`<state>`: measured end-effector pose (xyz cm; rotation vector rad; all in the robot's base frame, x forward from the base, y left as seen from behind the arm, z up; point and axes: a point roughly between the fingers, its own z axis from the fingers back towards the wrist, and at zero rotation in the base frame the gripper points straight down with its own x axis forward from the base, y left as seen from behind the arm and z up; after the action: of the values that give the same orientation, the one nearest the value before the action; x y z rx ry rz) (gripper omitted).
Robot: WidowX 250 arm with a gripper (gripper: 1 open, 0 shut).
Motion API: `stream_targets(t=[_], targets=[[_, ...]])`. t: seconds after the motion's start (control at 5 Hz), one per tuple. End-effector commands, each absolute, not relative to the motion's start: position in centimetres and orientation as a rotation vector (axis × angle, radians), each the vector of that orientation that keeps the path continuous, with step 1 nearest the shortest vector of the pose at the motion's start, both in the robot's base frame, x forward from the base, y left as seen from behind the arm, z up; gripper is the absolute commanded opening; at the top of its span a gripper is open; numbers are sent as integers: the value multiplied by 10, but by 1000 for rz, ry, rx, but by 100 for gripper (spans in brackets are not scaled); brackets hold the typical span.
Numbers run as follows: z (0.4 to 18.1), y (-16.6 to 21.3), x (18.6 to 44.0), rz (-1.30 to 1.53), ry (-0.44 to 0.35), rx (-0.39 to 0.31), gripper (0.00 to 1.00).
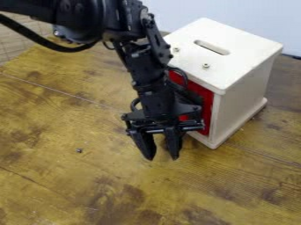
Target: Close the drawer
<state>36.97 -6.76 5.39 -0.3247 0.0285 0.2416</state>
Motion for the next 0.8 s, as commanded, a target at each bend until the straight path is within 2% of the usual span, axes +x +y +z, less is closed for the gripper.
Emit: stream_targets(t=[0.0, 0.4, 0.6], targets=[[93, -76, 374, 208, -82, -344, 100], [89, -76, 374, 223, -88, -339, 100], [93, -72, 374, 220, -105, -326, 100]])
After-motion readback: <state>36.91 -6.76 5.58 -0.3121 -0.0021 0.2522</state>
